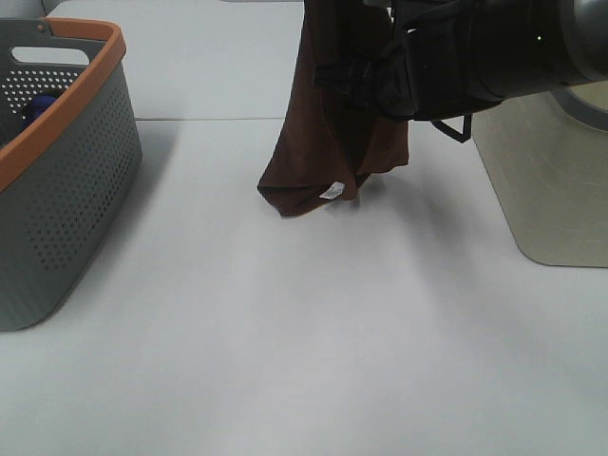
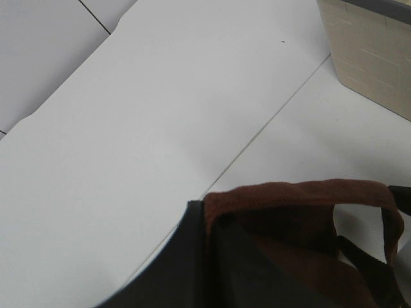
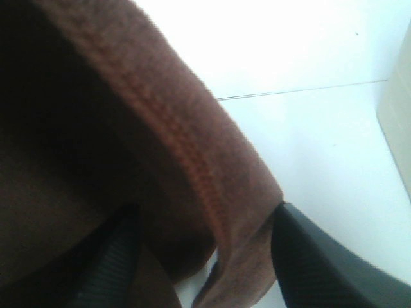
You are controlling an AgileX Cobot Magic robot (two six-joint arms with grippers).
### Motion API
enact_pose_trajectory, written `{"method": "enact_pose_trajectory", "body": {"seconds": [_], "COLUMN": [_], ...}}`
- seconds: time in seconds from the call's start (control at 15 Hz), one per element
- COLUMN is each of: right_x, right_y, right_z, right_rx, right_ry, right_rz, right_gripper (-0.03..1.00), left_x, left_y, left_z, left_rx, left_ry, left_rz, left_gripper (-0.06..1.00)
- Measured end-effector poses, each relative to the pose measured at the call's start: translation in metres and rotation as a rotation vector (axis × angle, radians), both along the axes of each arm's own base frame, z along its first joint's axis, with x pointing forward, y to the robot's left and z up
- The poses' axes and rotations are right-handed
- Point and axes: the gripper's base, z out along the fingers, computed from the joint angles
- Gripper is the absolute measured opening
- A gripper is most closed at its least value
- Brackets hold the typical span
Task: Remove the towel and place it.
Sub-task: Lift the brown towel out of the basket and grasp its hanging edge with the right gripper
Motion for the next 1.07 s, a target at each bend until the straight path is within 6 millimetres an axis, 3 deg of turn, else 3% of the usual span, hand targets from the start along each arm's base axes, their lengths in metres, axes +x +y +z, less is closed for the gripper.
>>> {"method": "enact_pose_trajectory", "body": {"seconds": [0.47, 0.87, 1.07], "right_x": [-0.001, -0.003, 0.001], "right_y": [-0.005, -0.002, 0.000], "right_z": [0.002, -0.002, -0.033], "right_rx": [-0.217, -0.140, -0.183], "right_ry": [0.052, 0.055, 0.121], "right_rz": [0.065, 0.085, 0.084], "right_gripper": [0.60, 0.60, 0.60], "left_x": [0.001, 0.016, 0.017], "left_y": [0.001, 0.019, 0.018], "left_z": [0.000, -0.004, -0.010], "left_rx": [-0.007, -0.055, -0.042], "left_ry": [0.007, 0.053, 0.076], "left_rz": [-0.002, 0.029, 0.026], "left_gripper": [0.00, 0.00, 0.00]}}
